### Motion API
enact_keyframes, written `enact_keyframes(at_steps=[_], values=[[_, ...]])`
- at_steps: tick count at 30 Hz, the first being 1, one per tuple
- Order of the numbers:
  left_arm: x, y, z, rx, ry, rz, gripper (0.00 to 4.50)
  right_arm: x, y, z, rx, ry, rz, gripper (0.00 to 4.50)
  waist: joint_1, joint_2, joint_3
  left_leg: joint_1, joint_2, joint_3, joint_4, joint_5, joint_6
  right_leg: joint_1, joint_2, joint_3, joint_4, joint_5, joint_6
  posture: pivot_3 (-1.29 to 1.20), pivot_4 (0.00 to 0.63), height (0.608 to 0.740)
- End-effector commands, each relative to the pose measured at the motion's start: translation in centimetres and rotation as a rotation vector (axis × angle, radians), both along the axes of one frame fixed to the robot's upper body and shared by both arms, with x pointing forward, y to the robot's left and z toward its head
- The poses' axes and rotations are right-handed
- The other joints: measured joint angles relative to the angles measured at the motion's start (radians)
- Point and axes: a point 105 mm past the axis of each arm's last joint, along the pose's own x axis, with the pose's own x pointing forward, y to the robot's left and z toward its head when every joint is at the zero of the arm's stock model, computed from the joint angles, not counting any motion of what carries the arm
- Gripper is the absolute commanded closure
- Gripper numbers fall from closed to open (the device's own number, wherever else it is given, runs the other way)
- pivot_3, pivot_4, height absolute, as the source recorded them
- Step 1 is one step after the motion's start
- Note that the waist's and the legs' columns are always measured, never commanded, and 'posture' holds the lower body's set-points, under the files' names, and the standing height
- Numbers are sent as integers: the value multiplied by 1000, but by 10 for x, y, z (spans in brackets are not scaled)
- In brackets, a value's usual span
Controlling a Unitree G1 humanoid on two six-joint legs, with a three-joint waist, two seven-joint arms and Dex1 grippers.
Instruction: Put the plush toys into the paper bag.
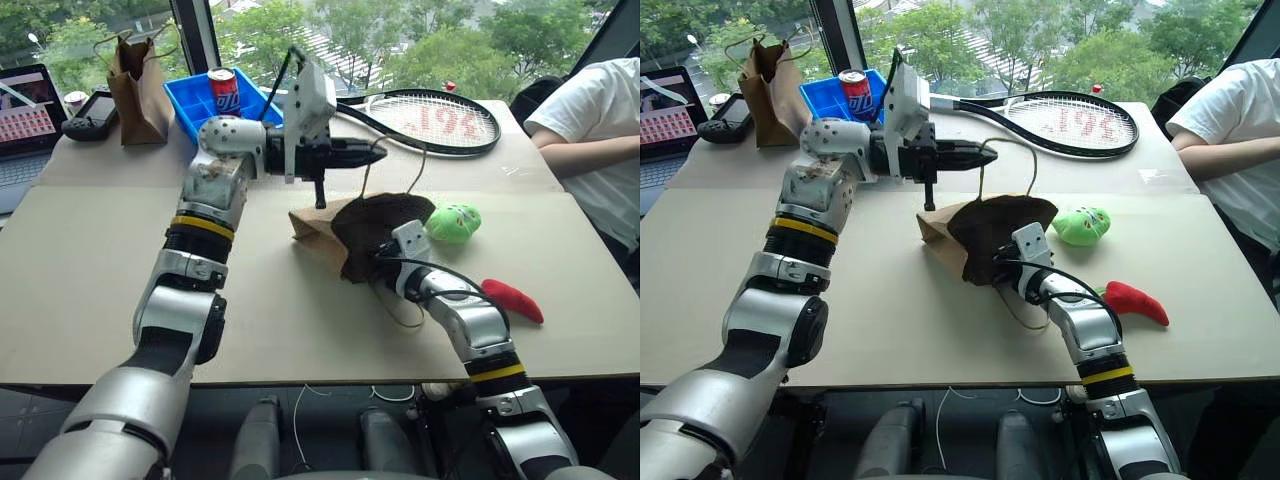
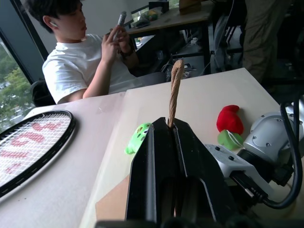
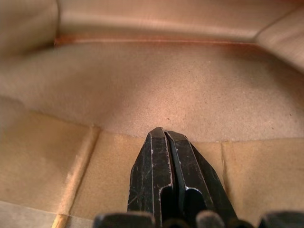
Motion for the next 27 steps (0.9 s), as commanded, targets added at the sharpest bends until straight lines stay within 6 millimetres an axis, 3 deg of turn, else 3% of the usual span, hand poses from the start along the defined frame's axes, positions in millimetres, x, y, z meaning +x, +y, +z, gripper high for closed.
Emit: enact_keyframes(at_steps=[1, 8, 14, 22, 27], values=[[-12, 3, 37, -53, -118, -9, 4500, -1, -1, 0, -26, -23, 13, 4447, 0, 0, 0, 0, 0, 0, 0, 0, 0, 0, 0, 0, 0, 0, 0, 0, 150, 740], [-35, 4, 64, -53, -224, -17, 4500, -7, 6, -3, -43, -12, 50, 4447, -2, 0, 0, 1, 0, 0, -1, 0, 0, 0, 0, 0, 0, 0, 0, 0, 150, 740], [-24, 19, 67, 23, -309, 98, 4500, -10, 9, -9, -98, -1, 81, 4447, -3, 0, 0, 2, 0, 0, -1, 0, 0, 0, 0, 0, 1, 0, 0, 0, 150, 740], [-2, 26, 40, 54, -267, 160, 4500, -16, 6, -8, -115, 0, 89, 4447, -1, 0, 0, 2, 0, 0, -1, 0, 0, 1, 0, 0, 1, 0, 0, 0, 150, 740], [9, 25, 17, 65, -223, 179, 4500, -19, 3, 11, -98, -60, 83, 4447, 1, 0, 0, 2, 0, 0, -1, 0, 0, 1, 0, 0, 1, 0, 0, 0, 150, 740]])
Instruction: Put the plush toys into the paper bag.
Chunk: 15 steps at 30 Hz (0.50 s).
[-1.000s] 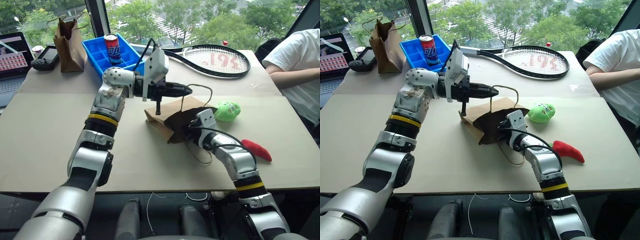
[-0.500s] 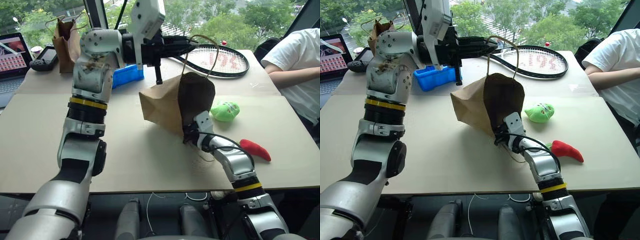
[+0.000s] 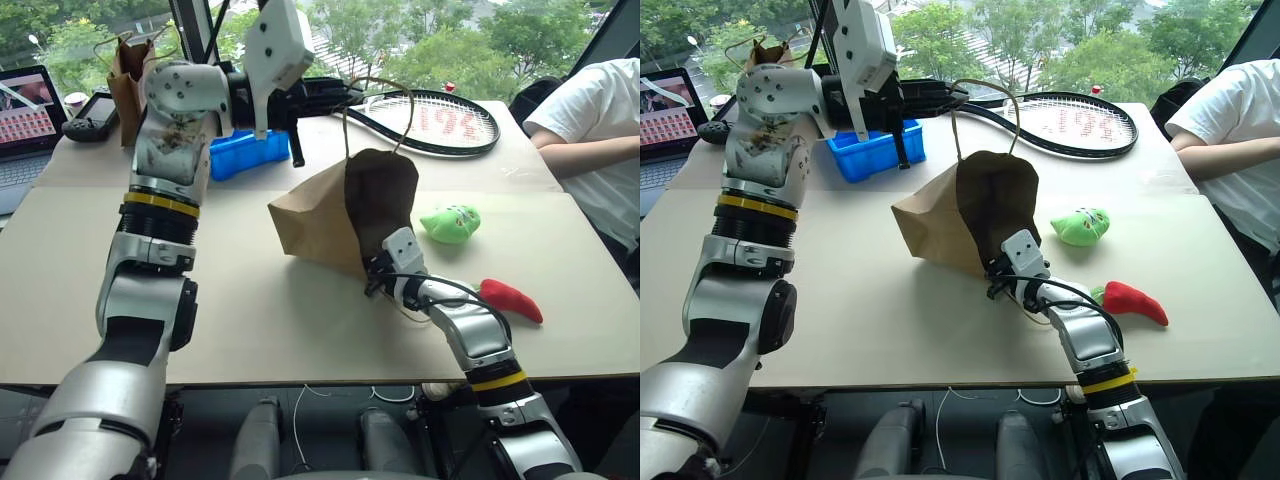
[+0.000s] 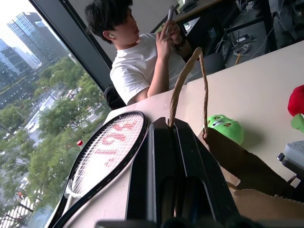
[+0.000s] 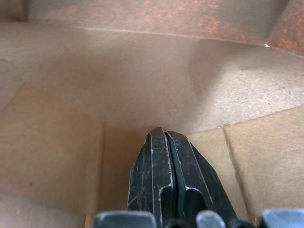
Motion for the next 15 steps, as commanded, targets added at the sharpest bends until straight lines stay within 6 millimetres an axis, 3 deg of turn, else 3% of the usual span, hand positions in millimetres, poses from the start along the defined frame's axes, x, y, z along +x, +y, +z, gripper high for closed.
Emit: enact_keyframes(at_steps=[1, 5, 8, 11, 15], values=[[2, -4, -3, -6, -20, 4, 4500, -4, -5, 15, 13, -39, -5, 4447, 0, 0, 0, 0, 0, 0, 0, 0, 0, 0, 0, 0, 0, 0, 0, 0, 150, 740], [-4, -18, -7, -53, 24, -44, 4500, -8, -10, 56, 157, -112, -25, 4447, 2, 0, 0, -1, 0, 0, 0, 0, 0, -1, 0, 0, 0, 0, 0, 0, 150, 740], [-18, -32, -19, -66, 69, -105, 4500, -12, -23, 91, 239, -178, -40, 3685, 2, 0, 0, -1, 0, 0, 0, 0, 0, 0, 0, 0, 0, 0, 0, 0, 150, 740], [-29, -39, -29, -103, 123, -128, 4500, -19, -42, 117, 270, -210, -49, 2646, 2, 0, 0, -1, 0, 0, 0, 0, 0, 0, 0, 0, 0, 0, 0, 0, 150, 740], [-34, -38, -43, -116, 189, -92, 4500, -17, -84, 161, 323, -288, -154, 1274, 1, 1, 1, -1, 0, 0, 0, 0, 0, 0, 0, 1, 0, 0, 0, 0, 150, 740]])
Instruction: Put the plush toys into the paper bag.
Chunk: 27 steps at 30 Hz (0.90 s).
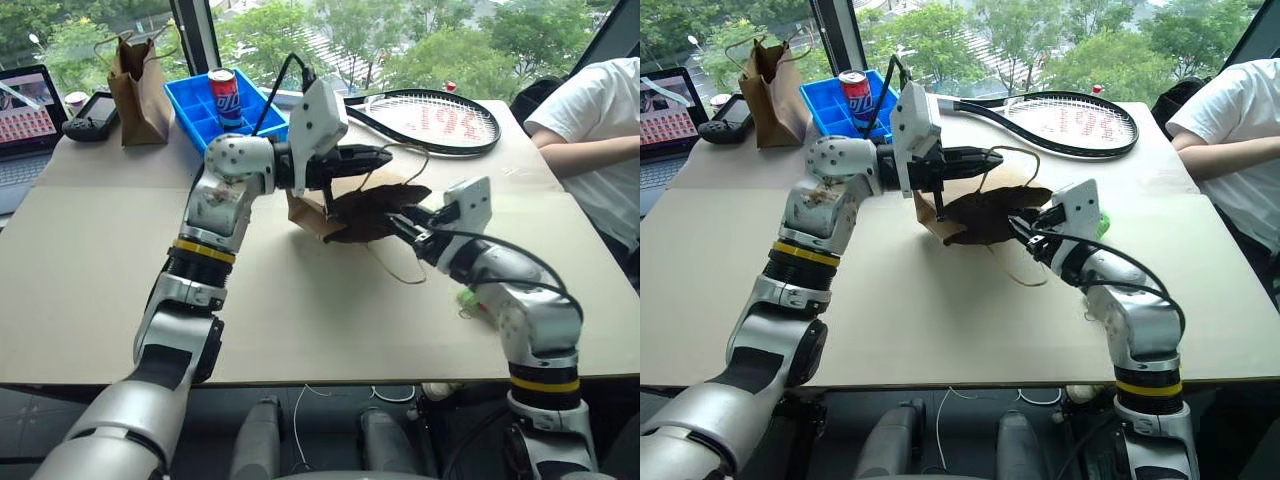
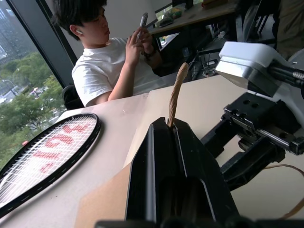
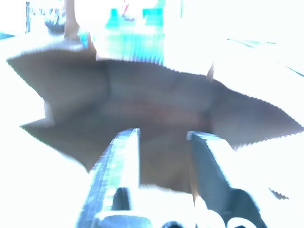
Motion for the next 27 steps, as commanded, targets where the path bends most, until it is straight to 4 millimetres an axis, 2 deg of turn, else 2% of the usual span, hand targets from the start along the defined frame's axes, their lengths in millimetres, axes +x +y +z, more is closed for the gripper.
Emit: enact_keyframes(at_steps=[1, 3, 4, 8, 11, 14, 19, 24, 27], values=[[-12, 0, 9, -36, -1, 6, 4500, -2, -38, 53, 69, -111, -86, 962, -1, 1, 1, 0, 0, 0, 0, 0, 0, 0, 0, 0, 0, 0, 0, 0, 150, 740], [-14, 3, 7, -41, 14, 25, 4500, 5, -58, 61, 87, -114, -156, 248, -1, 3, 1, 0, 0, 0, 0, 0, 0, 0, 0, 1, 0, 0, 0, 0, 150, 740], [-14, 4, 8, -52, 21, 39, 4500, 13, -71, 58, 81, -98, -221, 23, -2, 3, 1, 1, 0, 0, 0, 0, 0, 0, 0, 1, 0, 0, 0, 0, 150, 740], [-12, 6, 14, -89, 47, 78, 4500, 44, -100, 25, 29, 13, -371, 23, -2, 3, 1, 4, 0, 0, 0, 0, 0, 3, 0, 1, -1, 0, 0, 0, 150, 740], [-10, 9, 16, -97, 56, 103, 4500, 67, -99, -8, 9, 113, -379, 23, -4, 3, 1, 4, 0, 1, 0, 0, 0, 4, 0, 2, -2, 0, -1, 0, 150, 740], [-9, 15, 16, -90, 51, 130, 4500, 80, -96, -17, 39, 125, -373, 23, -10, 6, 3, 5, 0, 1, -1, 0, 0, 3, 0, 2, -2, 0, 0, 0, 150, 740], [-6, 27, 22, -83, 27, 175, 4500, 81, -94, -24, 9, 131, -352, 23, -11, 9, 5, 4, -1, 1, -4, 0, 0, 2, 0, 2, -2, 0, 1, 0, 150, 740], [-9, 27, 39, -86, -3, 164, 4500, 80, -92, -60, 6, 222, -357, 23, -4, 8, 5, 5, -1, 1, -4, 0, 0, 2, 0, 2, -2, -1, 2, 0, 150, 740], [-13, 18, 44, -96, 0, 125, 4500, 81, -89, -84, -8, 270, -360, 641, -6, 9, 5, 5, -1, 1, -4, 0, 0, 3, 0, 2, -2, 0, 1, 0, 150, 740]])
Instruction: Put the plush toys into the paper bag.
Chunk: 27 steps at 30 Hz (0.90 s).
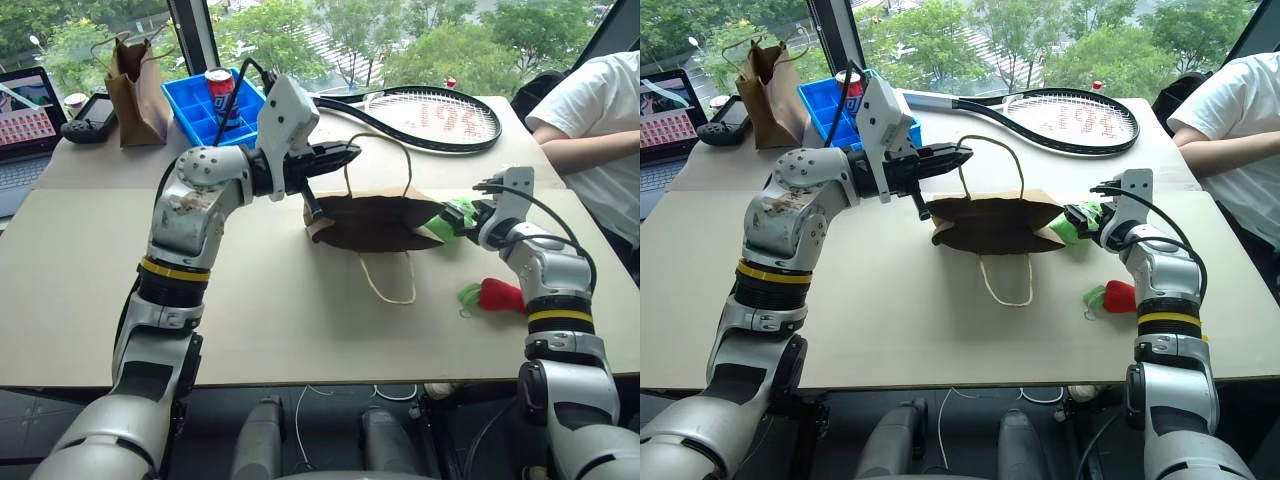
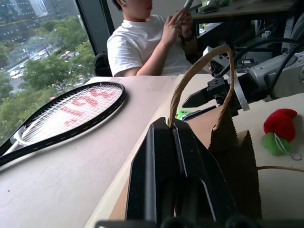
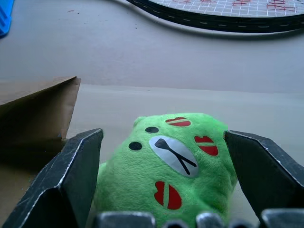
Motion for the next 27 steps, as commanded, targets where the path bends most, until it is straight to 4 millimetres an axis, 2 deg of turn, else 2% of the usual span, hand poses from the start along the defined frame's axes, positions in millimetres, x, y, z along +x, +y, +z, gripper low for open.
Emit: enact_keyframes(at_steps=[1, 4, 5, 7, 8, 11, 13, 16, 18, 20, 22, 27], values=[[-14, -14, 24, -38, -62, -74, 4500, 1, 0, -12, -32, -1, 0, 984, -2, 0, 0, 0, 0, 0, 0, 0, 0, 0, 0, 0, 0, 0, 0, 0, 150, 740], [-15, -19, 21, -26, -57, -89, 4500, 1, -10, -7, -38, -38, -42, 1976, -3, 0, 0, 2, 0, 0, 0, 0, 0, 2, 0, 0, 0, 0, 0, 0, 150, 740], [-17, -22, 18, -17, -55, -93, 4500, -3, -18, 2, -56, -71, -50, 2284, -4, 0, 0, 2, 0, 0, 0, 0, 0, 3, 0, 0, 0, 0, 0, 0, 150, 740], [-23, -27, 13, -29, -21, -119, 4500, -16, -42, 27, -103, -145, -83, 3032, 2, 0, 0, 2, 0, 0, 0, 0, 0, 3, 0, 0, 0, 0, 0, 0, 150, 740], [-25, -30, 10, -35, -3, -130, 4500, -27, -54, 43, -128, -181, -94, 3251, 8, 1, 0, 2, 0, 0, 0, 0, 0, 3, 0, 0, -1, 0, 1, 0, 150, 740], [-25, -35, -1, -30, 40, -126, 4500, -51, -64, 81, -129, -240, -65, 4330, 17, 3, 2, 1, -2, 0, 0, 0, 0, 5, 0, 2, -2, -2, 3, 0, 150, 740], [-20, -40, -13, 12, 53, -99, 4500, -68, -52, 103, -164, -231, 45, 4427, 13, 3, 2, 1, -2, 0, 0, 0, 0, 5, 0, 3, -2, -2, 3, 0, 150, 740], [-18, -44, -21, 31, 74, -98, 4500, -86, -37, 117, -195, -198, 140, 4427, -4, 3, 2, 3, -2, -1, 0, 0, 0, 6, 1, 3, -1, -3, 3, 0, 150, 740], [-21, -53, -25, 4, 120, -131, 4500, -106, -22, 125, -223, -139, 240, 4427, -6, 3, 2, 6, 0, -1, 0, 0, 0, 8, 3, 3, -1, -5, -1, 0, 150, 740], [-25, -63, -30, -35, 191, -171, 4500, -126, -5, 126, -242, -77, 337, 4427, 1, 3, 2, 6, 0, -2, 0, 0, 0, 10, 3, 2, -2, -9, -2, 0, 150, 740], [-27, -68, -34, -45, 224, -189, 4500, -136, 7, 123, -243, -36, 384, 4427, 1, 3, 2, 6, 0, -2, 2, 0, 0, 11, 3, 3, -2, -10, -1, 0, 150, 740], [-28, -75, -37, -104, 331, -200, 4500, -152, 33, 105, -233, 52, 460, 4427, 4, 3, 2, 4, 0, -2, 4, 0, 0, 11, 2, 3, -3, -10, -1, 0, 150, 740]])
